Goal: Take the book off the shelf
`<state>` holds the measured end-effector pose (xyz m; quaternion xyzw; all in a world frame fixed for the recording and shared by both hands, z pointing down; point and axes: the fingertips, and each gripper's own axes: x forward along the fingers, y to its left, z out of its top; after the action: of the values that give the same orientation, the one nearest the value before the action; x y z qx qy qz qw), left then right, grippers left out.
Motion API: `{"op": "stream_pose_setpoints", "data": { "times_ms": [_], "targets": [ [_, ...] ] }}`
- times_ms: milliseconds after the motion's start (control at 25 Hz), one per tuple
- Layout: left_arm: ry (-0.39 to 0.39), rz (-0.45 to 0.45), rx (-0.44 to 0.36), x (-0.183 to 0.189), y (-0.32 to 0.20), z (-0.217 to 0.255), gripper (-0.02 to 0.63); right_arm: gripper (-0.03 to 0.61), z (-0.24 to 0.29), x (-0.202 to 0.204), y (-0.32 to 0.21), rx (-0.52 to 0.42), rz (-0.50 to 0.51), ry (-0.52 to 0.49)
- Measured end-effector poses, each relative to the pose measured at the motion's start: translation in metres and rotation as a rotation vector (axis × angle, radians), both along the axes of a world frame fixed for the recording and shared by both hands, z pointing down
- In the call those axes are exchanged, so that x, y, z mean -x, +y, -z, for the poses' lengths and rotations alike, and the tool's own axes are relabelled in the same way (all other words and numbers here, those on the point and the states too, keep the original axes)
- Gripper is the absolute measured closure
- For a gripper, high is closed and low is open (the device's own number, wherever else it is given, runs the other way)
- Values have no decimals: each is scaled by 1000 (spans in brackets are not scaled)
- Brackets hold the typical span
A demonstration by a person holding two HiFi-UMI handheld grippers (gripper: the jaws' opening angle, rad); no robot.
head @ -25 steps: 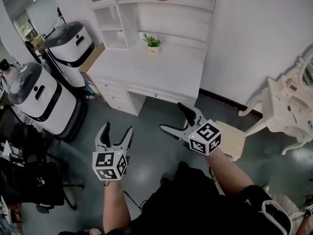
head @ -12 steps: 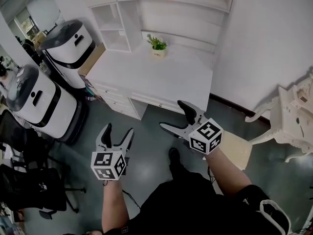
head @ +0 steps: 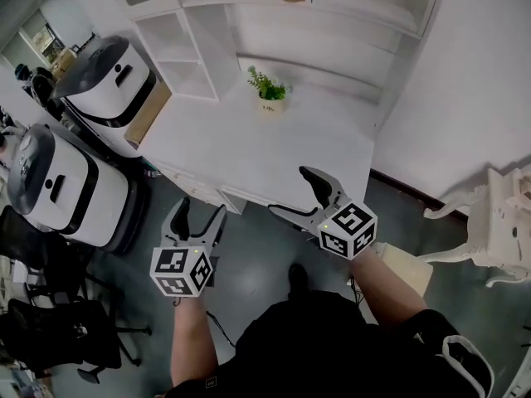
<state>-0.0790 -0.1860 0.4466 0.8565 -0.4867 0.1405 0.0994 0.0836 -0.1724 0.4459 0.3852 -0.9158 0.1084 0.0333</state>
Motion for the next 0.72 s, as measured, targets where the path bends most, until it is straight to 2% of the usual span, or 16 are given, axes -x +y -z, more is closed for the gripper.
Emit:
{"op": "stream_pose_setpoints", "data": {
  "times_ms": [200, 440, 720],
  "targets": [
    [11, -19, -1, -29, -48, 3, 255, 132, 5, -19, -50, -11, -1, 12],
    [13, -48, -17, -45, -97, 12, 255, 132, 14, -40, -99, -23, -44, 12],
    [56, -135, -45, -58, -176, 21, 255, 132, 18, -48, -168, -30, -116, 35]
  ]
}}
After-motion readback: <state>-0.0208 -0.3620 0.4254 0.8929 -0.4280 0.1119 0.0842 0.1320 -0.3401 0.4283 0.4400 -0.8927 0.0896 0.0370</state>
